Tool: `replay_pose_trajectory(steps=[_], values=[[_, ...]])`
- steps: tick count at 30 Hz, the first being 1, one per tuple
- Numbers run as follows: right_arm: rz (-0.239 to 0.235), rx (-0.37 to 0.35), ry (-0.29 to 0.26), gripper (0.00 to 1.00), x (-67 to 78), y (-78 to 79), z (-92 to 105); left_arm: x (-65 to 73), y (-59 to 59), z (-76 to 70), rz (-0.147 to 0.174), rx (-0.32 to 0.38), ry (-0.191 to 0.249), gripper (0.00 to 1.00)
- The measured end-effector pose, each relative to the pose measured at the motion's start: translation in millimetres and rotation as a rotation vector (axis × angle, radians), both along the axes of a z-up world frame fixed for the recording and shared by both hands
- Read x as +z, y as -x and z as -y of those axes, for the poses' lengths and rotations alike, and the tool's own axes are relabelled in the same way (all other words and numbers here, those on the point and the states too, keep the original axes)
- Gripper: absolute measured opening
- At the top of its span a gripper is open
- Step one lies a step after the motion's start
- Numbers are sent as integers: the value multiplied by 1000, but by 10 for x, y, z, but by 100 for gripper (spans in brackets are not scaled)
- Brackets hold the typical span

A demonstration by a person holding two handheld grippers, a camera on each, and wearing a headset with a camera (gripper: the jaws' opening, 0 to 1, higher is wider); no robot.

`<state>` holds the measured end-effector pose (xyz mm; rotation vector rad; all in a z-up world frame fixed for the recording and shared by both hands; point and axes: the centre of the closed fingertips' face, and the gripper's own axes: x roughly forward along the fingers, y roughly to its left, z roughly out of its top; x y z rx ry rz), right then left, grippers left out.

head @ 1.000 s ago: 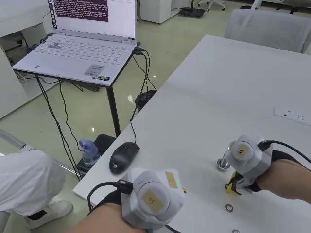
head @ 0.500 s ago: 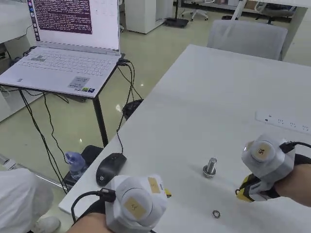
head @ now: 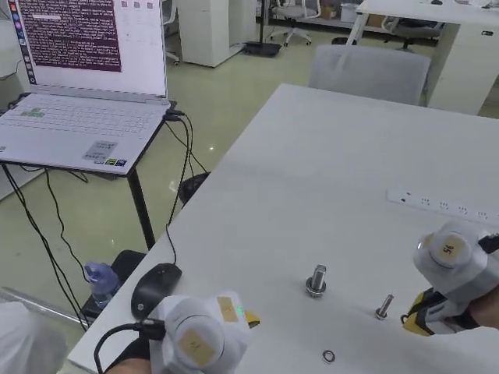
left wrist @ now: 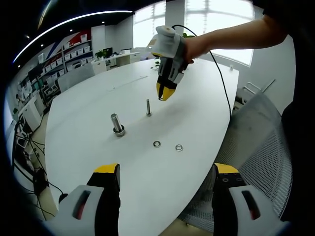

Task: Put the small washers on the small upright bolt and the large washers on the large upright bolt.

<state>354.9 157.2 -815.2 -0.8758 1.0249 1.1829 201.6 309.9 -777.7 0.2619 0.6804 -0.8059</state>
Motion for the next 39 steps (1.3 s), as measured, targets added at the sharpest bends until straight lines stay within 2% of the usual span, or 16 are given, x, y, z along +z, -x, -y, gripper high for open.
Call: replay_pose_trajectory(steps=[11,16,31,39], values=[[22,15,-10,13,22,-138,-56,-90,-30,-42,-14,11,-14,78],[37,25,-18,13,40,-235,-145,-182,-11,-77,-39,8,-46,83],[53,58,3,13,1,-362,-276,-192,-28,-18,-42,22,-25,92],[36,68,18,13,-13,-311,-304,-205,-25,7,-52,11,-21,90]])
